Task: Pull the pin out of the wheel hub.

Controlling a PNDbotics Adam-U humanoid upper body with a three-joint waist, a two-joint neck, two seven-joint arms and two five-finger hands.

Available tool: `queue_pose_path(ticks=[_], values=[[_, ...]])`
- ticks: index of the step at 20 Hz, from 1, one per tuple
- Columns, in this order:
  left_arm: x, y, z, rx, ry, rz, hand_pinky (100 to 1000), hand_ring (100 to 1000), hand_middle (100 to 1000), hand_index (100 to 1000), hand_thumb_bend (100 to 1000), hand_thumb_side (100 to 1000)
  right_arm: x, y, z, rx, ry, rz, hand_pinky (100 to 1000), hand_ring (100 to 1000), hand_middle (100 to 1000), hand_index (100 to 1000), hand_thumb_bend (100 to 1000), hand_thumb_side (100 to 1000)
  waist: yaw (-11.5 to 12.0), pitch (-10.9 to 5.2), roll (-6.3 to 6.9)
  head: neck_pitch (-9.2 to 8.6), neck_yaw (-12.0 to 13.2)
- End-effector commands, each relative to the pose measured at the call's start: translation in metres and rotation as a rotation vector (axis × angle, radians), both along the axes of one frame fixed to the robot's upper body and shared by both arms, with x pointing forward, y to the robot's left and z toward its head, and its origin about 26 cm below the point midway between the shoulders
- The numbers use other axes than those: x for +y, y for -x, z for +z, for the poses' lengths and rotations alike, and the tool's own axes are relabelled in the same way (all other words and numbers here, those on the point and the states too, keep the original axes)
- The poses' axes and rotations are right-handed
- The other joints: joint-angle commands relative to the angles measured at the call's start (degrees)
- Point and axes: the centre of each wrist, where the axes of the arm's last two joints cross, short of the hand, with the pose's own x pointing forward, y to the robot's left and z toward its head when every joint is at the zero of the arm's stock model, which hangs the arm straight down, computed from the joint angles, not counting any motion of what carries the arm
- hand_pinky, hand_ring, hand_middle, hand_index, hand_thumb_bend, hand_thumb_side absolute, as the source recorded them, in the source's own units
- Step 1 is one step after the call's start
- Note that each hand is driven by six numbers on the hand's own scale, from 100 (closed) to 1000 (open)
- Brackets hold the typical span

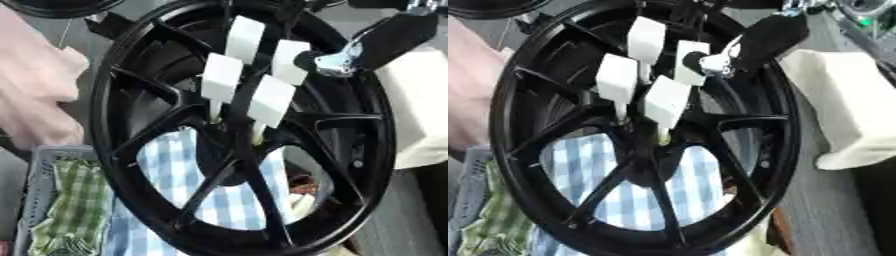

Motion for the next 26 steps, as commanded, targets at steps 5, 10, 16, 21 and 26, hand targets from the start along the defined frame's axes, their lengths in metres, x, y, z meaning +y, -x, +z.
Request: queue_pose_path(ticks=[5, 10, 16, 21, 26], values=[[-0.002, 0.001, 0.009, -0.033, -0.010, -0.013, 748, 776, 685, 745, 176, 830, -0.007, -0.003, 0.005, -0.025, 0.000, -0.029, 892, 963, 784, 907, 251, 559, 0.3, -0.39, 0.08, 0.29, -0.3], [-0.002, 0.001, 0.009, -0.036, -0.006, -0.014, 748, 776, 685, 745, 174, 833, -0.009, -0.005, 0.001, -0.014, 0.003, -0.034, 890, 959, 778, 902, 251, 564, 0.5, 0.00, 0.04, 0.47, -0.4], [-0.003, 0.001, 0.009, -0.036, 0.003, -0.018, 748, 777, 685, 745, 173, 837, -0.010, -0.008, -0.004, 0.004, 0.023, -0.036, 877, 942, 699, 871, 269, 536, 0.7, 0.36, -0.01, 0.61, -0.5], [-0.003, 0.001, 0.009, -0.037, 0.007, -0.021, 749, 777, 685, 745, 172, 839, -0.010, -0.010, -0.006, 0.014, 0.030, -0.035, 855, 904, 543, 821, 254, 503, 0.7, 0.44, 0.01, 0.59, -0.5], [-0.003, 0.001, 0.008, -0.036, 0.010, -0.020, 749, 777, 685, 744, 170, 842, -0.011, -0.012, -0.008, 0.029, 0.034, -0.044, 833, 867, 495, 787, 241, 434, 0.7, 0.40, -0.03, 0.45, -0.6]])
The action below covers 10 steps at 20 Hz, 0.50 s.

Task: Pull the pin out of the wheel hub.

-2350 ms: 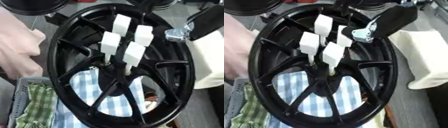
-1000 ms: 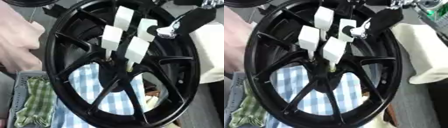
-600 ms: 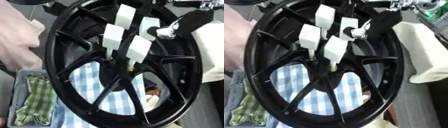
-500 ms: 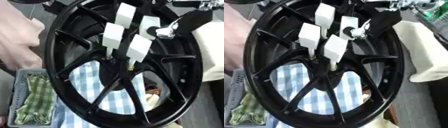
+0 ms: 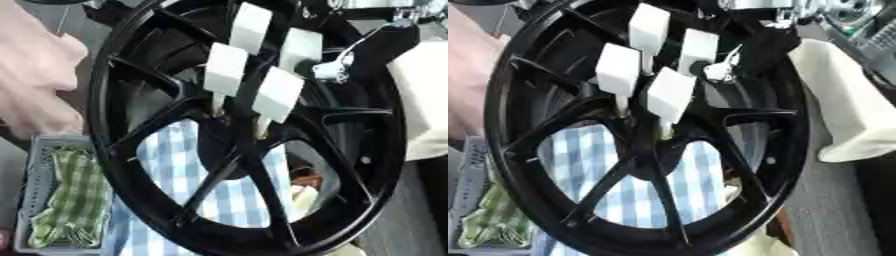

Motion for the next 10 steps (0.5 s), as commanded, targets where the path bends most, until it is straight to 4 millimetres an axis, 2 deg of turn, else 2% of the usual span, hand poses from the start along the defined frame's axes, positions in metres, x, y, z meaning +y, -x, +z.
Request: queue_pose_path(ticks=[1, 3, 4, 8, 10], values=[[-0.0013, 0.0019, 0.0076, -0.031, -0.009, -0.008, 749, 777, 685, 744, 170, 842, -0.0052, 0.0008, 0.0064, -0.016, 0.008, -0.022, 831, 865, 490, 778, 233, 433, 0.1, -0.99, 0.16, -0.03, -0.1], [-0.0013, 0.0019, 0.0075, -0.030, -0.007, -0.008, 749, 778, 685, 744, 170, 842, -0.0055, 0.0004, 0.0063, -0.013, -0.006, -0.025, 826, 852, 467, 741, 174, 413, 0.1, -1.02, 0.14, -0.03, -0.1], [-0.0013, 0.0020, 0.0074, -0.030, -0.007, -0.008, 749, 778, 685, 744, 170, 842, -0.0054, 0.0004, 0.0066, -0.011, -0.021, -0.024, 822, 843, 449, 704, 113, 398, 0.1, -1.04, 0.14, -0.02, -0.1], [-0.0012, 0.0022, 0.0068, -0.027, -0.004, -0.004, 750, 778, 685, 743, 169, 844, -0.0040, 0.0024, 0.0103, -0.006, -0.101, -0.014, 804, 807, 413, 638, 100, 371, 0.0, -1.12, 0.16, 0.10, -0.2], [-0.0010, 0.0023, 0.0066, -0.026, -0.004, -0.003, 750, 779, 685, 743, 168, 843, -0.0038, 0.0039, 0.0134, -0.004, -0.130, -0.009, 790, 776, 393, 609, 100, 203, -0.1, -1.20, 0.18, 0.15, -0.2]])
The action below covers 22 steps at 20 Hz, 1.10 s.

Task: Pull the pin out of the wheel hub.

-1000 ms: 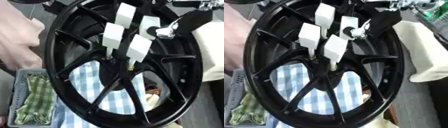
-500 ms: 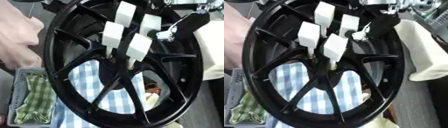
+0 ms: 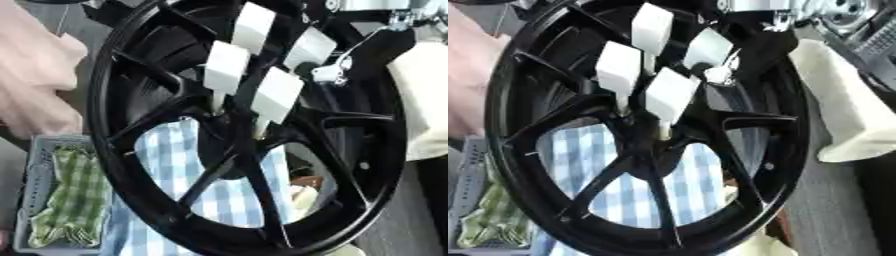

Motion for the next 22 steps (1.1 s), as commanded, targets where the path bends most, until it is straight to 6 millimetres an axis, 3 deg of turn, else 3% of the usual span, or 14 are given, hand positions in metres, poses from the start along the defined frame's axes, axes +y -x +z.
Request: queue_pose_path(ticks=[1, 2, 8, 15, 18, 22], values=[[0.000, 0.002, 0.008, -0.027, -0.013, -0.001, 750, 779, 685, 742, 168, 844, -0.003, 0.007, 0.017, -0.033, -0.052, 0.001, 784, 763, 395, 607, 100, 157, -0.1, -1.26, 0.30, 0.16, -0.2], [0.000, 0.002, 0.008, -0.028, -0.013, 0.000, 750, 779, 685, 742, 169, 844, -0.004, 0.008, 0.019, -0.032, -0.062, 0.003, 777, 742, 391, 599, 100, 103, -0.2, -1.32, 0.31, 0.16, -0.2], [0.001, 0.003, 0.008, -0.027, -0.008, 0.005, 750, 779, 680, 739, 170, 843, -0.008, 0.014, 0.027, -0.024, -0.064, 0.033, 762, 692, 403, 611, 100, 100, -0.4, -1.66, 0.31, 0.01, -0.3], [0.003, 0.003, 0.008, -0.028, -0.013, 0.014, 751, 780, 679, 738, 170, 841, -0.019, 0.037, 0.055, -0.110, -0.090, 0.063, 762, 690, 384, 603, 100, 100, -1.2, -2.11, 0.35, 0.07, 0.2], [0.005, 0.004, 0.008, -0.028, -0.015, 0.024, 752, 780, 679, 738, 170, 839, -0.031, 0.049, 0.069, -0.156, -0.120, 0.045, 762, 689, 377, 600, 100, 100, -1.9, -2.33, 0.40, 0.05, 0.6], [0.008, 0.005, 0.008, -0.031, -0.017, 0.042, 752, 781, 680, 738, 171, 837, -0.063, 0.063, 0.084, -0.232, -0.183, -0.034, 762, 689, 374, 600, 100, 100, -3.1, -2.57, 0.52, -0.13, 1.5]])
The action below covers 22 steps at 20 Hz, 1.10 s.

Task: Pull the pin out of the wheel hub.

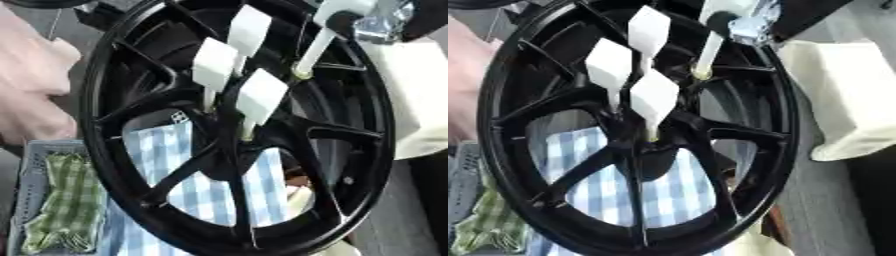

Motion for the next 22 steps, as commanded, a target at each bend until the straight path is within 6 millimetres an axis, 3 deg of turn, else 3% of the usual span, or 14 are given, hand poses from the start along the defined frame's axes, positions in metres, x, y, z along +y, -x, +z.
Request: queue_pose_path(ticks=[1, 7, 11, 16, 20, 22], values=[[0.005, 0.004, 0.010, -0.031, -0.029, 0.024, 752, 781, 680, 738, 171, 836, -0.030, 0.020, 0.024, -0.100, -0.044, -0.084, 761, 690, 373, 600, 100, 100, -0.5, -1.76, 0.30, -0.14, 0.7], [0.008, 0.005, 0.009, -0.036, -0.028, 0.046, 752, 781, 680, 738, 170, 833, -0.099, 0.031, 0.017, -0.168, -0.177, -0.314, 761, 689, 367, 599, 100, 100, -2.2, -1.91, 1.10, -0.48, 2.0], [0.010, 0.006, 0.008, -0.037, -0.023, 0.063, 752, 781, 680, 738, 170, 832, -0.148, 0.029, 0.001, -0.214, -0.237, -0.502, 758, 699, 372, 604, 100, 100, -3.8, -2.07, 1.82, -0.55, 3.2], [0.013, 0.008, 0.006, -0.038, -0.018, 0.085, 753, 782, 680, 739, 169, 830, -0.202, 0.030, -0.044, -0.252, -0.304, -0.701, 761, 704, 381, 613, 100, 100, -5.2, -2.20, 2.73, -0.53, 4.7], [0.014, 0.009, 0.005, -0.040, -0.012, 0.095, 753, 782, 680, 739, 169, 829, -0.227, 0.037, -0.086, -0.256, -0.367, -0.808, 768, 726, 404, 635, 100, 100, -5.7, -2.28, 3.43, -0.68, 5.2], [0.013, 0.008, 0.005, -0.040, -0.009, 0.093, 752, 782, 680, 738, 169, 827, -0.235, 0.040, -0.107, -0.245, -0.378, -0.854, 793, 786, 522, 729, 100, 100, -5.8, -2.33, 3.87, -0.81, 5.4]])
